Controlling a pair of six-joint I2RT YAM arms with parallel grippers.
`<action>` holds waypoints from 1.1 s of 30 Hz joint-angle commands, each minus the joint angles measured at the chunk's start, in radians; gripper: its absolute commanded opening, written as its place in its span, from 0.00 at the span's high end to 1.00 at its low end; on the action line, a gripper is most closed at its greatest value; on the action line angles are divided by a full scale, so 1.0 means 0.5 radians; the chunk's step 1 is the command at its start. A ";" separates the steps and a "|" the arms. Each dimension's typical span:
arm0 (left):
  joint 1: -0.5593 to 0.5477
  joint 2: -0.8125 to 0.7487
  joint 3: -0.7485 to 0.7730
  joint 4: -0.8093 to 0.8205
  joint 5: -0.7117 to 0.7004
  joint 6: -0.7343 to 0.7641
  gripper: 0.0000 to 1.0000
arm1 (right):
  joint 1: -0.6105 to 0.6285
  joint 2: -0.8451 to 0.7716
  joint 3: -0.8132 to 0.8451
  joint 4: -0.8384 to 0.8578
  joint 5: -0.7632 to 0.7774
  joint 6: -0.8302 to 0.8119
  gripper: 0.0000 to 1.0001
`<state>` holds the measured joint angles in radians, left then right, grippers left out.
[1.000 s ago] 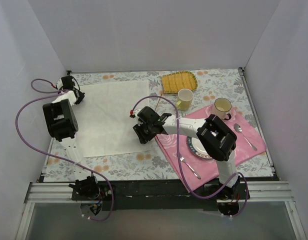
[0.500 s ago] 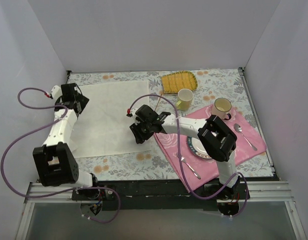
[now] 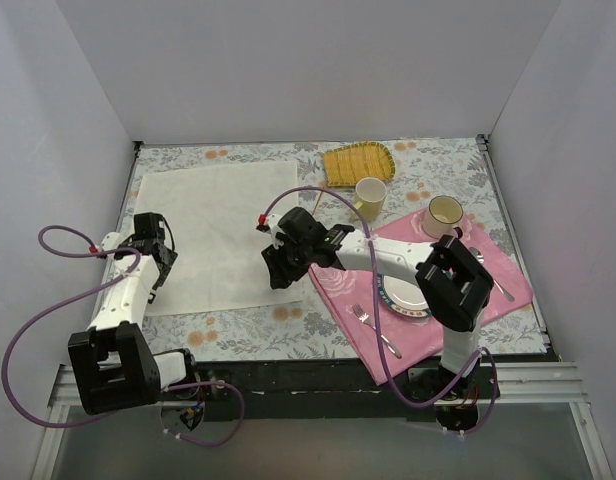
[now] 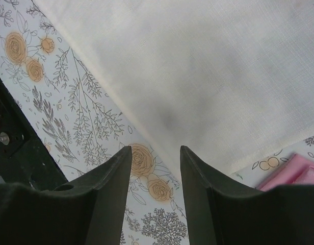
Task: Fold the napkin, place the utensils inside, and roll it up
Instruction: Flatten the napkin out
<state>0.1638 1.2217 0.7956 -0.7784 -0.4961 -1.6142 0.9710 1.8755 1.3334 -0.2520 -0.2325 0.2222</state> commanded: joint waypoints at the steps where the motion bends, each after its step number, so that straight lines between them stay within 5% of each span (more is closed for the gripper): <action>1: 0.001 -0.002 -0.036 -0.109 -0.268 -0.091 0.22 | 0.015 -0.109 -0.062 0.056 -0.026 0.013 0.49; 8: 0.019 0.296 0.026 -0.244 -0.385 -0.238 0.26 | 0.012 -0.134 -0.062 0.062 -0.014 0.025 0.49; 24: 0.316 0.440 0.035 -0.244 -0.456 -0.333 0.35 | 0.015 -0.134 -0.087 0.038 0.005 -0.021 0.48; 30: 0.427 0.303 0.157 -0.526 -0.750 -0.579 0.33 | 0.012 -0.134 -0.068 -0.015 0.039 -0.088 0.48; 33: 0.421 0.177 0.060 -0.288 -0.622 -0.288 0.28 | 0.012 -0.125 -0.084 0.004 0.042 -0.110 0.48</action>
<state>0.3763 1.4101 0.8291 -0.9718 -0.7692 -1.8221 0.9710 1.8538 1.2919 -0.2581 -0.2222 0.2020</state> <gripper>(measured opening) 0.693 0.515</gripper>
